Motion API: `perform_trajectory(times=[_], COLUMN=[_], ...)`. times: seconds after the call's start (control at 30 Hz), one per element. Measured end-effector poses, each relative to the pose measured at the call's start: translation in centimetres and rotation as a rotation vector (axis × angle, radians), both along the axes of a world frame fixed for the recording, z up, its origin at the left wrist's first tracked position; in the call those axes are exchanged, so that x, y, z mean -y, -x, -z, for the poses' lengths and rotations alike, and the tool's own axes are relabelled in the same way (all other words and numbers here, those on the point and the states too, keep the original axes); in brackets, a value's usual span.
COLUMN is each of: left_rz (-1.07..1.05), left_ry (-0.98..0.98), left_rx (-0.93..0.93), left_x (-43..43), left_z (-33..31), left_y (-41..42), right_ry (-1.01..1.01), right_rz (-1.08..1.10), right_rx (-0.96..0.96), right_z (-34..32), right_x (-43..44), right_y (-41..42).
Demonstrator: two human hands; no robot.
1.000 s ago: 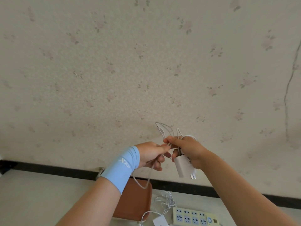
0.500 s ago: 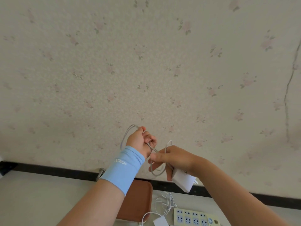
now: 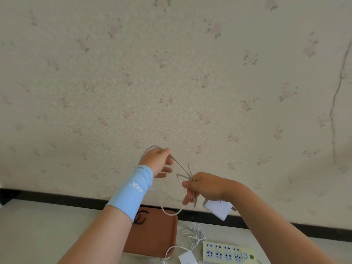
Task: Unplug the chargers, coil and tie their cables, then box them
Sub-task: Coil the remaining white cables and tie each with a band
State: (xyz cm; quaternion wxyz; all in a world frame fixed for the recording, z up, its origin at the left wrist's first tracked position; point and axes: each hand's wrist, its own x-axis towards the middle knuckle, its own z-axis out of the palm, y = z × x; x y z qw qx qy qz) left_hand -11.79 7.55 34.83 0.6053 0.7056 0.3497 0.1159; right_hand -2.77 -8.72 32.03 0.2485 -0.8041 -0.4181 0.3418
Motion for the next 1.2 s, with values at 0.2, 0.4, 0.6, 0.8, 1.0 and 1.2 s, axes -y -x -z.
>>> perform_trajectory(times=[0.2,0.4,0.6,0.8,1.0,1.2], left_rz=[0.134,0.660,0.694,0.625,0.535,0.554], left_ry=[-0.859,-0.479,-0.447,-0.027,-0.214,-0.166], left_rx=[-0.411,-0.072,-0.181,-0.028,-0.059,0.005], left_x=[-1.8,2.1,0.8,0.5,0.8,0.0], left_z=[0.1,0.0,0.1,-0.7,-0.8,-0.7], left_y=[1.2,0.6,0.9,1.3,1.1,1.3], right_ry=[-0.006,-0.128,-0.283,-0.257,-0.266,-0.333], right_rz=[-0.067,-0.080,0.068,0.011,-0.009,0.028], right_rx=[-0.064,-0.156,-0.301,-0.305,-0.386,-0.510], right_z=[-0.1,-1.5,-1.6,-1.7,-1.5,-2.0], right_x=[1.0,1.0,2.2,2.2,1.9,1.5], right_y=[-0.9,-0.3,-2.4,-2.8,-2.0,-1.8])
